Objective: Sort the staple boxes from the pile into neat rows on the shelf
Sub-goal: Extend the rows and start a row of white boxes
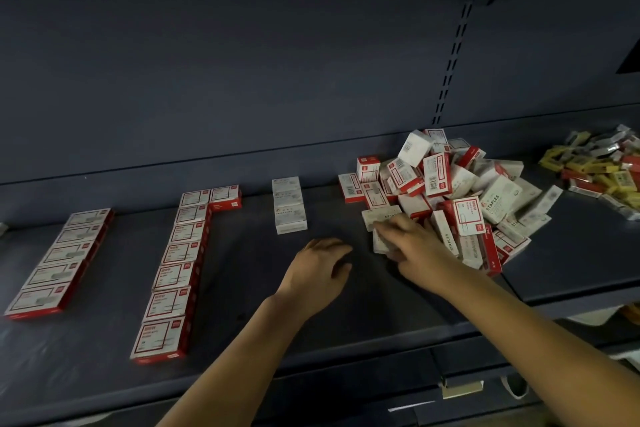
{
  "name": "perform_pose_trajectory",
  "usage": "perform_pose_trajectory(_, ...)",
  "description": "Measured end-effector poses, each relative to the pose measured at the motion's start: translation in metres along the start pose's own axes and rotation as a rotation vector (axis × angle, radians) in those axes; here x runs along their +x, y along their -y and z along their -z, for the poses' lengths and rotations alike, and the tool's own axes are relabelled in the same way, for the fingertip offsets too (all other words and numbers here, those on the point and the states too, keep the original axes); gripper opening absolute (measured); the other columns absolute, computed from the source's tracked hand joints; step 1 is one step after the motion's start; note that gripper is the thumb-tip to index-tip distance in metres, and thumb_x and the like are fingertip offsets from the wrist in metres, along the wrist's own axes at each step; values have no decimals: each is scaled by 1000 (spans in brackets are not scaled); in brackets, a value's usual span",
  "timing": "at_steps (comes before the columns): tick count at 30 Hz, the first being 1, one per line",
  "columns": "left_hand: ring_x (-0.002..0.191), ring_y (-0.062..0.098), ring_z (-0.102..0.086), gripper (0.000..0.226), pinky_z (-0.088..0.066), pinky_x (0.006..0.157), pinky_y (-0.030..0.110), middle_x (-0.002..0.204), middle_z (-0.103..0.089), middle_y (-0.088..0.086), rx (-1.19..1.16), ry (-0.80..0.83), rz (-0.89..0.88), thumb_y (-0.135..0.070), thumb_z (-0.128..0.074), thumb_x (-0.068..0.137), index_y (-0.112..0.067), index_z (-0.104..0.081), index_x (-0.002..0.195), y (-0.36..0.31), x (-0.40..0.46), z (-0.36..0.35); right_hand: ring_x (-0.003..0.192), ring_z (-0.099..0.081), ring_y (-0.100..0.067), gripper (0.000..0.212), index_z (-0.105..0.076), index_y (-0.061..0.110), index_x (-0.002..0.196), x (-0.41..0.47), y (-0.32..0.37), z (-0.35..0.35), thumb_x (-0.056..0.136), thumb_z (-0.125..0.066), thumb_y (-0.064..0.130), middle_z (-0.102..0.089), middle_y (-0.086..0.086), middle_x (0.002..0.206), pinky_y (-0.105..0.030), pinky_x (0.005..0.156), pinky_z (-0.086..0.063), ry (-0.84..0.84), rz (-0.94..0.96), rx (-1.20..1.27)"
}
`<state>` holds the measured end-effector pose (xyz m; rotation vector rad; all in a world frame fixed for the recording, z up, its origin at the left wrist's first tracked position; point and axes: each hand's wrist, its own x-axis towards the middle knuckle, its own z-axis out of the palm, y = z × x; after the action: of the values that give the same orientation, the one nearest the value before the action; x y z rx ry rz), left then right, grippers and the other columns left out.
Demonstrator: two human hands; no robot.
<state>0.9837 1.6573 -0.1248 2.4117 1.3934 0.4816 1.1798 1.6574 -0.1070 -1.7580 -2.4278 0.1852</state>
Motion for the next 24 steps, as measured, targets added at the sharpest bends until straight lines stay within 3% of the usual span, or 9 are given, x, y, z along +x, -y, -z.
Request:
perform_pose_trajectory(4, 112, 10, -55, 30, -42, 97, 24, 119, -63, 0, -282, -107, 84, -24, -56, 93, -16, -61, 122, -4, -2, 4, 119, -47, -31, 63, -41, 10, 139, 3, 3, -9, 82, -65, 2, -47, -11, 128, -39, 102, -40, -186, 156, 226)
perform_pose_trajectory(6, 104, 9, -61, 27, -48, 91, 23, 109, -67, -1, -524, -133, 172, -23, -59, 91, -17, -63, 116, -9, -1, 9, 122, -46, -27, 69, -37, 9, 141, 6, 9, -11, 80, -69, 4, -48, -11, 130, -27, 102, -35, -225, 150, 362)
perform_pose_trajectory(8, 97, 10, -64, 19, -51, 85, 22, 101, -69, 2, -743, -150, 246, -17, -63, 88, -21, -65, 107, -13, 1, 15, 121, -48, -24, 74, -35, 7, 141, 8, 18, -12, 77, -72, 7, -52, -13, 128, -26, 99, -35, -261, 154, 444)
perform_pose_trajectory(11, 86, 11, -67, 24, -54, 77, 22, 95, -70, 6, -1046, -169, 359, 0, -63, 84, -13, -65, 104, -14, -1, 24, 108, -56, -27, 70, -46, 1, 133, 10, 28, -15, 70, -76, 12, -60, -16, 114, -36, 90, -45, -376, 225, 452)
perform_pose_trajectory(15, 87, 22, -70, 26, -57, 77, 29, 99, -71, 16, -1314, -212, 493, 5, -60, 85, 1, -63, 110, -5, -7, 32, 111, -54, -21, 67, -49, 3, 131, 14, 36, -13, 72, -76, 20, -59, -14, 119, -27, 90, -41, -430, 231, 431)
perform_pose_trajectory(18, 84, 22, -70, 23, -57, 75, 28, 98, -71, 16, -1444, -255, 563, 5, -59, 84, 2, -63, 107, 4, -11, 39, 115, -50, -16, 75, -44, 6, 135, 16, 40, -12, 71, -80, 21, -56, -10, 125, -24, 94, -36, -415, 182, 477)
perform_pose_trajectory(20, 81, 20, -70, 22, -57, 74, 27, 97, -71, 16, -1503, -272, 582, 5, -58, 84, 1, -63, 105, 11, -16, 44, 110, -49, -10, 77, -45, 6, 134, 19, 44, -12, 69, -81, 20, -56, -3, 119, -14, 91, -35, -420, 161, 515)
perform_pose_trajectory(22, 76, 18, -70, 19, -57, 72, 26, 93, -72, 16, -1543, -295, 587, 6, -58, 84, 1, -64, 101, 18, -22, 48, 104, -51, -8, 73, -49, 5, 131, 21, 51, -11, 67, -82, 19, -54, 2, 112, -4, 85, -36, -411, 161, 552)
perform_pose_trajectory(24, 74, 18, -70, 18, -57, 71, 26, 92, -71, 16, -1579, -313, 591, 6, -58, 84, 1, -64, 100, 22, -28, 54, 97, -56, -11, 62, -57, 3, 121, 26, 60, -10, 66, -83, 17, -59, -3, 107, -5, 83, -41, -400, 198, 546)
